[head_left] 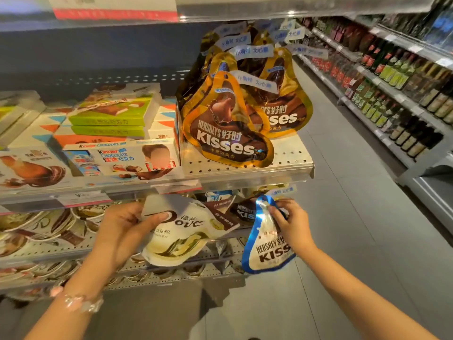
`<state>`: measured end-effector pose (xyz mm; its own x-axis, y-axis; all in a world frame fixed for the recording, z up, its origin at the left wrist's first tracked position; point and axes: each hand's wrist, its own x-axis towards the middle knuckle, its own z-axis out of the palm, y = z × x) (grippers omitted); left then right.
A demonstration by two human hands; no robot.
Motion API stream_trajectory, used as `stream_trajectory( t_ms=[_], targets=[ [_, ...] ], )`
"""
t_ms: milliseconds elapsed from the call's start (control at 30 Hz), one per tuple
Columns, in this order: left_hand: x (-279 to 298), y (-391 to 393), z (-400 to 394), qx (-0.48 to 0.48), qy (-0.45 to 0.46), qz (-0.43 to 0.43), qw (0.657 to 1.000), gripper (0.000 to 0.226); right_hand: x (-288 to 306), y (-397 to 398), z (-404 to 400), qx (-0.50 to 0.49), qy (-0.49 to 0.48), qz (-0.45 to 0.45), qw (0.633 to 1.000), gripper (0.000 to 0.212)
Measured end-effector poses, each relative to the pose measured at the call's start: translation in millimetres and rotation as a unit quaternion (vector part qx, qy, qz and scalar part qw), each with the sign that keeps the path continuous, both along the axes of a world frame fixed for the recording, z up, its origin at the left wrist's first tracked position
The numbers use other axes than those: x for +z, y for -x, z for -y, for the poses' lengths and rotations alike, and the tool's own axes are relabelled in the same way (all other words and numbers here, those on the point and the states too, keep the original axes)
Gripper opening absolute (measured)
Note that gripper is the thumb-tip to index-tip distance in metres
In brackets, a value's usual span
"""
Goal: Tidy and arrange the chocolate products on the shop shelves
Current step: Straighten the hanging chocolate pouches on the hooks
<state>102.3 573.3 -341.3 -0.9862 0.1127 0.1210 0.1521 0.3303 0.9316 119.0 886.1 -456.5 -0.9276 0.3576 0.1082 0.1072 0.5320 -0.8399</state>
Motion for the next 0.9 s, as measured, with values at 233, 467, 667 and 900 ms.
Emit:
stream_trajectory(
  t_ms=[233, 467, 667, 900],
  targets=[
    [2.6, 1.5, 0.3, -0.008, -0.020, 0.012, 1.000, 0.026, -22.7, 33.6, -7.8, 0.067, -0.076, 0.066, 0.993, 0.022],
    [6.1, -5.3, 5.2, -0.004, -0.013, 0.002, 1.000, 0.028, -29.1, 36.4, -0.9, 0.043, -0.126, 0.101, 0.986, 0.029],
    [13.7, -7.8, 13.2, 0.014, -0.009, -0.007, 1.000, 0.025, 12.9, 7.9, -0.1, 0.102, -0.143, 0.017, 0.984, 0.023],
    [29.8, -10.2, 12.0, 0.034, -0.009, -0.007, 0.999, 0.021, 105.3, -37.2, -16.3, 0.109, -0.119, -0.072, 0.984, 0.015]
  ],
)
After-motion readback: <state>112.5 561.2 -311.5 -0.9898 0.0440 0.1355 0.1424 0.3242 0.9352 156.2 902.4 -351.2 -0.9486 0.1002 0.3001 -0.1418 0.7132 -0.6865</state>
